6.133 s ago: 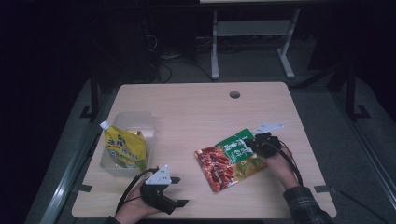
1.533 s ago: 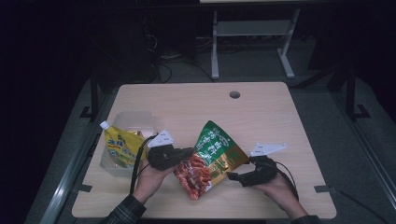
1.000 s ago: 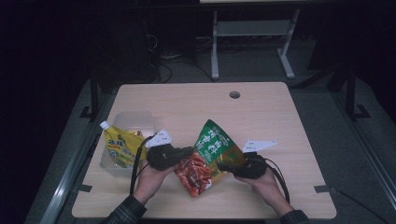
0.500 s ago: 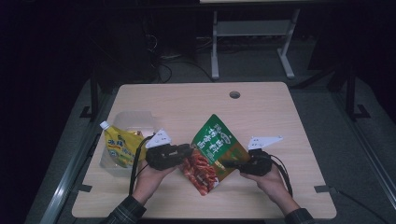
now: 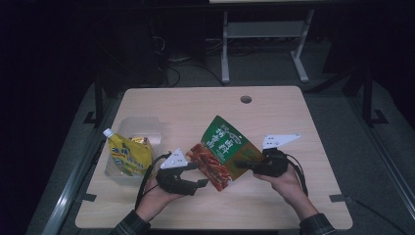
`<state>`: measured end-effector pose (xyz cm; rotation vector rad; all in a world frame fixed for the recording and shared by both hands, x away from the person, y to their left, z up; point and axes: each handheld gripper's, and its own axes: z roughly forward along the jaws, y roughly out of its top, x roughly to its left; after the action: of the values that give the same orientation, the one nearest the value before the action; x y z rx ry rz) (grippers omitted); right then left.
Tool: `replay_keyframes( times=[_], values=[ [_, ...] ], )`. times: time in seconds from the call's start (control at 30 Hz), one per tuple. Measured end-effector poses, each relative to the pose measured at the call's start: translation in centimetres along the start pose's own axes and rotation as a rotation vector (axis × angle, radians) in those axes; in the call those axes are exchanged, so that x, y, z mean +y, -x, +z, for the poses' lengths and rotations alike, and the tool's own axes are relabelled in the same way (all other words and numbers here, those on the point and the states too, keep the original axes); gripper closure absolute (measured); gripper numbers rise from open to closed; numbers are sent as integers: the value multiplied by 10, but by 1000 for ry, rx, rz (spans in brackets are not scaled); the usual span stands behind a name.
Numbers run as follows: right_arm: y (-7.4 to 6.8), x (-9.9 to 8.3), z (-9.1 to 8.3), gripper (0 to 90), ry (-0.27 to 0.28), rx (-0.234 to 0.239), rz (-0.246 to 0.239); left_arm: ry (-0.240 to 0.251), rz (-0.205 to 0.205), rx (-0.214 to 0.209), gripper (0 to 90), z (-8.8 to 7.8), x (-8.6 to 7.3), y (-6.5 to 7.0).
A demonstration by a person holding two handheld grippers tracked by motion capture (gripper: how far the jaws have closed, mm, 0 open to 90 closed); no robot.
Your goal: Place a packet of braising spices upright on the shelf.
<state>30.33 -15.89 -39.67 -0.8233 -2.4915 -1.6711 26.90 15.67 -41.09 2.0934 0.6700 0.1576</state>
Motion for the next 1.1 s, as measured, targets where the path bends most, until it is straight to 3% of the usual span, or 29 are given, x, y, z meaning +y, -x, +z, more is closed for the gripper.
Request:
replay_keyframes(
  times=[0.17, 0.3, 0.6, 0.87, 1.1],
  values=[
    [1, 13, 4, 896, 0, -16, -19, -36, 9, -11, 238, 0, -12, -1],
    [3, 23, 8, 896, 11, -23, -19, -60, 44, -50, 203, 1, -21, 1],
    [8, 51, 21, 896, 15, -33, -8, -67, 99, -75, 174, 5, -33, 8],
    [11, 85, 44, 896, 34, -25, -19, -90, 116, -86, 174, 12, -37, 10],
    [10, 115, 71, 896, 16, -15, -54, -101, 120, -90, 174, 16, -38, 9]
  ],
)
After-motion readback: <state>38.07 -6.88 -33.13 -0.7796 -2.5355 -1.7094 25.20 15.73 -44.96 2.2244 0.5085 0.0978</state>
